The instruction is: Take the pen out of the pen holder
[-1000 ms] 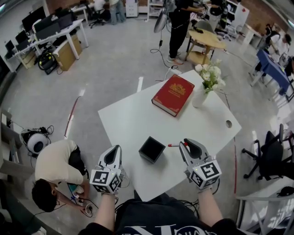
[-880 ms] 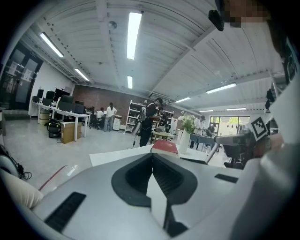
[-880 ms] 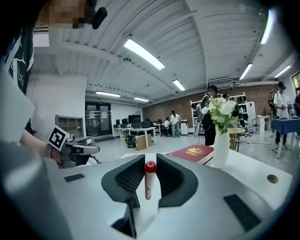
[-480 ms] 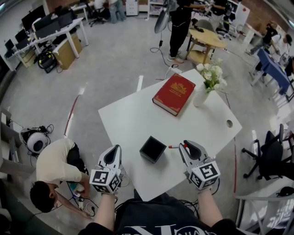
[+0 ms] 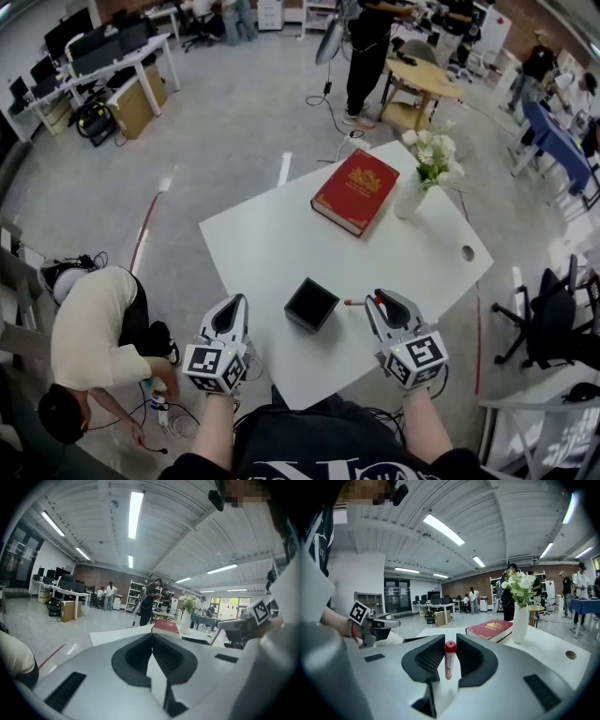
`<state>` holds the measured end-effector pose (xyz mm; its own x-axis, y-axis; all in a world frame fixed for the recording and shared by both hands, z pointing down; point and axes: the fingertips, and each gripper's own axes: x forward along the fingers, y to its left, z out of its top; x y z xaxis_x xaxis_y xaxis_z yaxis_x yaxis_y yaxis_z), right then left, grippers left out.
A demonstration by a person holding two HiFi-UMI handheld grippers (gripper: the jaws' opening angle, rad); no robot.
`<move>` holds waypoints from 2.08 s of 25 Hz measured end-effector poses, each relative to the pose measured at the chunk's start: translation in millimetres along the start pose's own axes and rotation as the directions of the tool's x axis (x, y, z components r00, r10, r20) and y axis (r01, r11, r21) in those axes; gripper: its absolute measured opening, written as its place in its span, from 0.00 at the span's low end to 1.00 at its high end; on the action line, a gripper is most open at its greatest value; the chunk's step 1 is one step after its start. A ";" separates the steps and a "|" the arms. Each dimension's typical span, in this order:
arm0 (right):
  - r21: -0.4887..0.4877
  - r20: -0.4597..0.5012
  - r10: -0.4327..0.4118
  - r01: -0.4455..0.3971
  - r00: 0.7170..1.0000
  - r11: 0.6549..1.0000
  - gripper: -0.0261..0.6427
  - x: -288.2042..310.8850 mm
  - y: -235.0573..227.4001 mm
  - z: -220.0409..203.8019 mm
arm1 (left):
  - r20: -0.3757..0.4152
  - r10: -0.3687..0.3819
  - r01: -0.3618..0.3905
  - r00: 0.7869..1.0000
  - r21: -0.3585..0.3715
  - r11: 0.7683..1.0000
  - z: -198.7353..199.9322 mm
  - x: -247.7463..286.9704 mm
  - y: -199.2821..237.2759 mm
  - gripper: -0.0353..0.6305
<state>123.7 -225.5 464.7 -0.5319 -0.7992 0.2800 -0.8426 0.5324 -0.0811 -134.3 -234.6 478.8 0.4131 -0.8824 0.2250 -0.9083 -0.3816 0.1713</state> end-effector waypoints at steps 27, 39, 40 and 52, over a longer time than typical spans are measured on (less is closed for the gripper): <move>0.008 -0.016 -0.004 0.004 1.000 1.000 0.16 -0.2 0.6 -10.7 | -0.005 -0.009 0.009 1.000 -0.008 1.000 -1.5 8.3 0.1 0.06; 0.002 -0.018 -0.006 0.006 1.000 1.000 0.16 -5.8 2.1 -10.7 | -0.009 -0.015 0.015 1.000 -0.002 1.000 -2.6 7.4 -3.8 0.06; 0.001 -0.017 -0.005 0.005 1.000 1.000 0.16 -5.9 2.4 -10.7 | -0.010 -0.016 0.016 1.000 -0.002 1.000 -2.8 7.7 -4.0 0.06; 0.001 -0.014 -0.009 0.009 1.000 1.000 0.16 -8.8 2.1 -10.9 | -0.010 -0.028 0.028 1.000 -0.001 1.000 -4.6 9.2 -6.1 0.06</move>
<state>127.5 -214.3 472.5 -0.5228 -0.8000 0.2944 -0.8476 0.5247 -0.0793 -124.7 -239.1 484.2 0.4387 -0.8688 0.2294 -0.8965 -0.4056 0.1781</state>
